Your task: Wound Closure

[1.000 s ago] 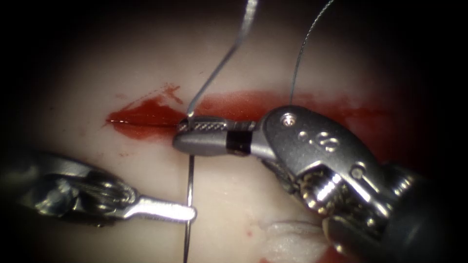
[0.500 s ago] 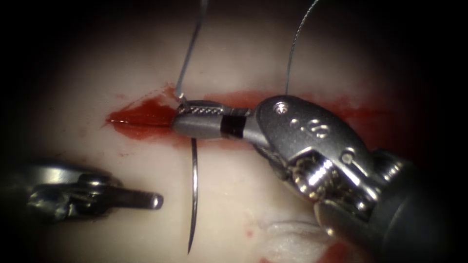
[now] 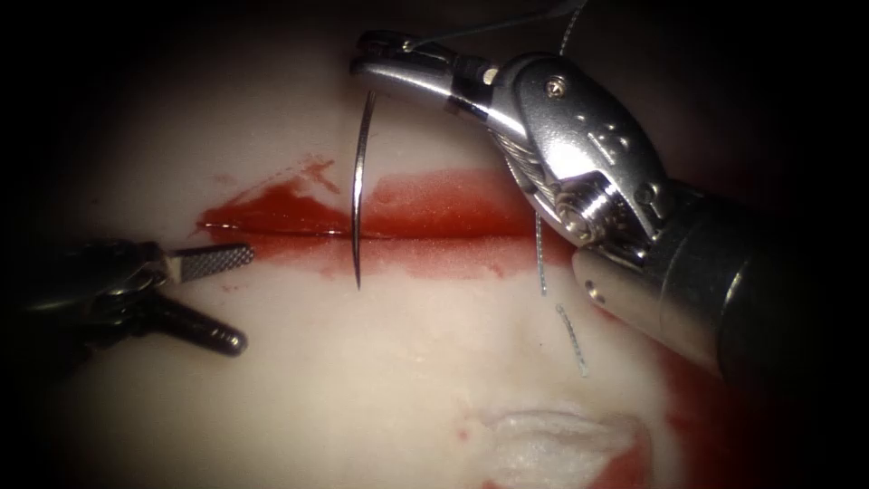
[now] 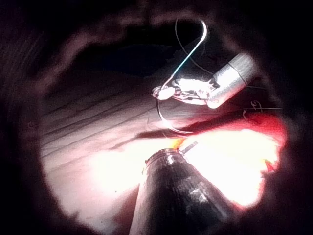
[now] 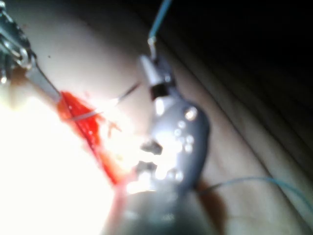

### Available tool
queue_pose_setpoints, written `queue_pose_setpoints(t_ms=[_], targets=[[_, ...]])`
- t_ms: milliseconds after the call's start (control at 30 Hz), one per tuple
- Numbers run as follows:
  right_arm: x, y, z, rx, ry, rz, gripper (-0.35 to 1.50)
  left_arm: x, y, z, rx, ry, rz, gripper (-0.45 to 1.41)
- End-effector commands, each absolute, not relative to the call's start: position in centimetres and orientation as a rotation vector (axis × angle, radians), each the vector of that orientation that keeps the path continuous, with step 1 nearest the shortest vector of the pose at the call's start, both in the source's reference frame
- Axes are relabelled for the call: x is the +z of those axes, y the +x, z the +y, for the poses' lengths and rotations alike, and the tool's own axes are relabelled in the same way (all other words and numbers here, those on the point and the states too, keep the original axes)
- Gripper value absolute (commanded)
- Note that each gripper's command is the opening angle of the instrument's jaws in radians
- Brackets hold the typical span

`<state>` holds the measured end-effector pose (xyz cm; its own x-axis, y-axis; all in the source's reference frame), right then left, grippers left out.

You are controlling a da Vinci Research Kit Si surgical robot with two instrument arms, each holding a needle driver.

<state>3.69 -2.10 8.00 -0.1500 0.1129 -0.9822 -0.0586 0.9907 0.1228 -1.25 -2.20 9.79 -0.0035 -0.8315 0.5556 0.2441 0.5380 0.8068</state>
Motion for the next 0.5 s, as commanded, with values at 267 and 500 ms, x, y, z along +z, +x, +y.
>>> queue_pose_setpoints(t_ms=[267,500], targets=[[8.2,4.0,-1.72,-0.051,-0.235,1.681,-0.1,9.77,-1.34,-2.11,-0.642,0.434,-1.367,0.12],[8.32,4.33,-1.81,-0.126,-0.275,1.679,0.12,9.93,-1.47,-2.24,-0.595,0.445,-1.316,-0.11]])
